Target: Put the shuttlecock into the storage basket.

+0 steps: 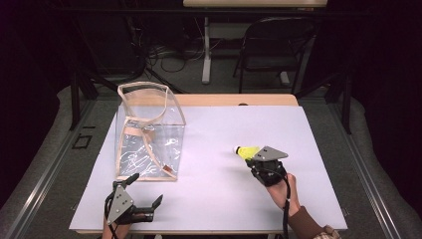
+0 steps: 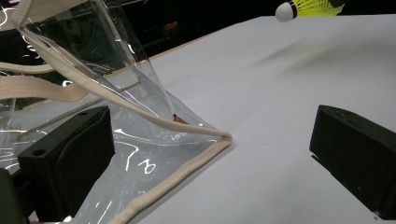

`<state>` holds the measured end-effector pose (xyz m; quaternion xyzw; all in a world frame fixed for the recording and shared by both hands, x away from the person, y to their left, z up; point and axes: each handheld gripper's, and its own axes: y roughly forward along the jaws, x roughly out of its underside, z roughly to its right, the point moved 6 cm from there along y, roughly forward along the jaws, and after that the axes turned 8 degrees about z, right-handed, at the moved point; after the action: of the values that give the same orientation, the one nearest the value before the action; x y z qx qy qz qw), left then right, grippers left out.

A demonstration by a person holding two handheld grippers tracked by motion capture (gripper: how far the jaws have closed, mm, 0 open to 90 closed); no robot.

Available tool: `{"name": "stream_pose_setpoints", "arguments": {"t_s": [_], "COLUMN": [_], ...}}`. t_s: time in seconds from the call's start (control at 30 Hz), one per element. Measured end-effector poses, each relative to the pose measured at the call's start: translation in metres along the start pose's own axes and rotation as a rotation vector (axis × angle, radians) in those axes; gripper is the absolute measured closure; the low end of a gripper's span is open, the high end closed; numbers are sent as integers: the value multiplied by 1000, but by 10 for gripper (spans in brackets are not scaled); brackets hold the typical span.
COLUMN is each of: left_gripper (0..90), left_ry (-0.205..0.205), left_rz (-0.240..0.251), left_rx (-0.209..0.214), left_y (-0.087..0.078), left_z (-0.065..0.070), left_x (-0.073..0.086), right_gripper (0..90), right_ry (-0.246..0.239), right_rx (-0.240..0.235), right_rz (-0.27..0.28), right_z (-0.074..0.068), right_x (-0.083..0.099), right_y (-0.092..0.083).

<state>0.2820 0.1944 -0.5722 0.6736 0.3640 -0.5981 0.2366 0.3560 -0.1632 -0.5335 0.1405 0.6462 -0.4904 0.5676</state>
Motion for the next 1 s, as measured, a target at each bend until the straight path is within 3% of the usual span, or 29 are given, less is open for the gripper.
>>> {"name": "stream_pose_setpoints", "arguments": {"t_s": [1.0], "left_gripper": [0], "left_ry": [-1], "left_rz": [-2], "left_rx": [0], "left_y": [0], "left_z": [0], "left_x": [0], "right_gripper": [894], "right_ry": [-69], "right_rx": [-27], "right_rz": [-10], "right_z": [4], "right_x": [-29], "right_y": [-2]}}
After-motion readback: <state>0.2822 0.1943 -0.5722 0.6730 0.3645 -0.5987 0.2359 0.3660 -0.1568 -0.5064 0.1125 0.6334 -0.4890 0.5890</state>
